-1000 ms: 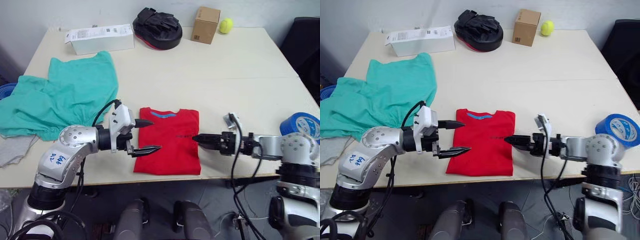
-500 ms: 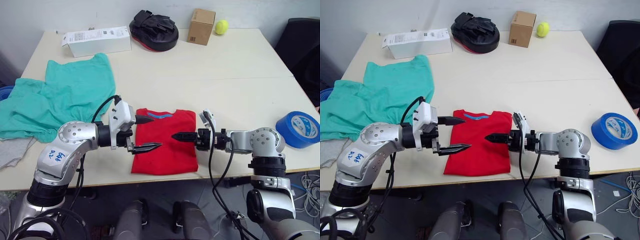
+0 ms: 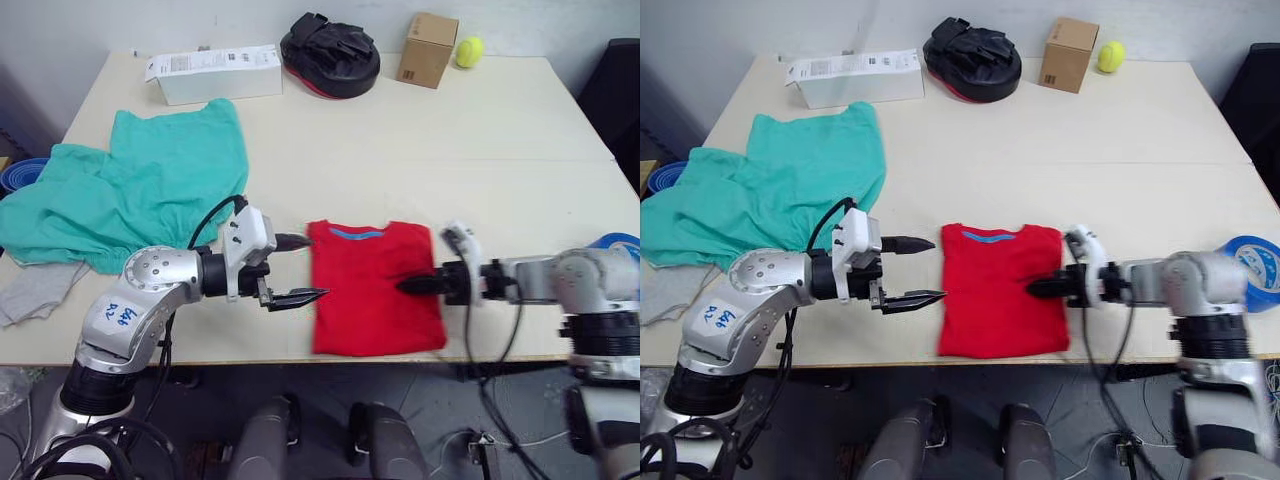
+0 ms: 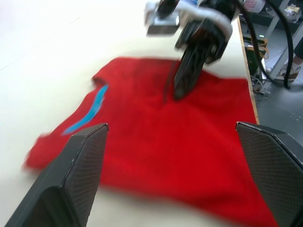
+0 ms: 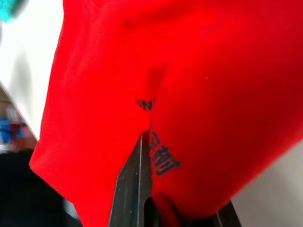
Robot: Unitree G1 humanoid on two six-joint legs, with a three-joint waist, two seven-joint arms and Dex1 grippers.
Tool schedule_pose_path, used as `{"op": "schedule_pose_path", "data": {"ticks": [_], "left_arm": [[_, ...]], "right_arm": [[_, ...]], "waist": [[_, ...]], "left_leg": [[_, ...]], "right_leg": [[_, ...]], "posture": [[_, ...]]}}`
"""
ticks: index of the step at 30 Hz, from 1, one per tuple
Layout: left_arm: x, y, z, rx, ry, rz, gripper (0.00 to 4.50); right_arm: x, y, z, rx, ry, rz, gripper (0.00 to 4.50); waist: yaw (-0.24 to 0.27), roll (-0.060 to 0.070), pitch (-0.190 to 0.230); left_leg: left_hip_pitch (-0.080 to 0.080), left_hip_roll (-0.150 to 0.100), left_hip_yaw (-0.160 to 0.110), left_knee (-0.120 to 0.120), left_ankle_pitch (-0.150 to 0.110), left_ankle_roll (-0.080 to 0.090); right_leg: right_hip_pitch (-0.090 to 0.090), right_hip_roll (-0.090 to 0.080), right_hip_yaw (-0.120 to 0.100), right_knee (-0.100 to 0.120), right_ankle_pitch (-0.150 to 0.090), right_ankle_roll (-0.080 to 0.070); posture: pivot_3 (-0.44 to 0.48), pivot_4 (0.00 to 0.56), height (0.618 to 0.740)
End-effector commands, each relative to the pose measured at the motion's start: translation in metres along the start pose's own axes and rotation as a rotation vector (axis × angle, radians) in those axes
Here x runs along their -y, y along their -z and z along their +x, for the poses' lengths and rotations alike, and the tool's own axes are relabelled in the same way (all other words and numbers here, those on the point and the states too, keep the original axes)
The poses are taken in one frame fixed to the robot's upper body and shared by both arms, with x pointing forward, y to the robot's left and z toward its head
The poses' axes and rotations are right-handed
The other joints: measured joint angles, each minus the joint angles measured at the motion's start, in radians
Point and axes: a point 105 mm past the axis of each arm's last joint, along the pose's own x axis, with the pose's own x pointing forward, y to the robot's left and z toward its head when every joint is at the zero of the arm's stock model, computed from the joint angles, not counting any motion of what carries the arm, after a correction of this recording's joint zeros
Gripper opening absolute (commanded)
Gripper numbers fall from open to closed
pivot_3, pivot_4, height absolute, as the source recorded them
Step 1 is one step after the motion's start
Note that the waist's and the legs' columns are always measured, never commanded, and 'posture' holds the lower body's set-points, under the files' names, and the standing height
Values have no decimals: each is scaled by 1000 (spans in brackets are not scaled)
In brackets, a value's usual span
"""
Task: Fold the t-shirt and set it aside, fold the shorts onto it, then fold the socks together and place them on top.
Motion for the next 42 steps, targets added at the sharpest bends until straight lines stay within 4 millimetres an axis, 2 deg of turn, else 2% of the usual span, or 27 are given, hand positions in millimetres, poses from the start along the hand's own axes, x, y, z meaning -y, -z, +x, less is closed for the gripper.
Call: {"op": "schedule_pose_path", "data": {"ticks": [1,6,11,15,22,28,33,34,35,38,42], "left_arm": [[3,-5,4,30,10,28,4500],[3,-5,7,50,-3,23,4500],[4,0,8,53,-11,20,4500],[6,-1,9,59,-19,23,4500],[0,-2,3,51,-46,38,4500],[0,-4,3,49,-48,45,4500],[-2,-5,3,48,-46,49,4500],[-2,-5,3,48,-46,51,4500],[-3,-6,3,49,-46,52,4500],[-5,-6,4,49,-43,58,4500],[-8,-8,6,55,-40,64,4500]], "right_arm": [[4,-15,-36,33,42,-97,42],[49,-13,-88,-9,243,-142,42],[90,-18,-122,6,412,-152,42],[106,-20,-127,-7,465,-164,42],[123,-12,-142,-24,536,-128,42],[119,1,-134,-81,459,-108,42],[117,-6,-134,-27,459,-107,42],[115,-8,-135,-12,452,-101,586],[111,-11,-136,-1,442,-101,755],[102,-17,-139,17,416,-113,1824],[97,-18,-156,23,445,-140,3185]], "waist": [[-1,0,0],[-1,0,0],[-6,1,0],[-4,2,0],[-2,3,0],[-4,4,-1],[-4,5,-1],[-4,5,-1],[-4,5,-1],[-4,5,-1],[0,6,-1]], "left_leg": [[0,0,0,0,-1,1],[0,0,0,0,1,5],[1,0,2,1,2,6],[1,1,2,1,2,5],[0,0,2,2,2,5],[1,1,2,2,2,5],[1,1,2,2,3,5],[1,1,2,2,3,5],[1,1,2,2,3,5],[1,1,2,2,3,5],[1,1,2,2,3,5]], "right_leg": [[1,0,0,-1,0,0],[1,0,-1,-2,0,1],[1,1,0,-1,0,1],[1,1,0,-1,0,1],[1,1,0,-1,0,1],[2,1,0,-1,0,1],[2,2,0,0,0,1],[2,2,-1,0,0,1],[2,2,-1,0,0,1],[2,2,0,0,0,0],[2,2,-1,0,0,0]], "posture": [[0,150,740],[0,150,740],[0,150,740],[0,150,740],[0,150,740],[0,150,740],[0,150,740],[0,150,740],[0,150,740],[0,150,740],[0,150,740]]}}
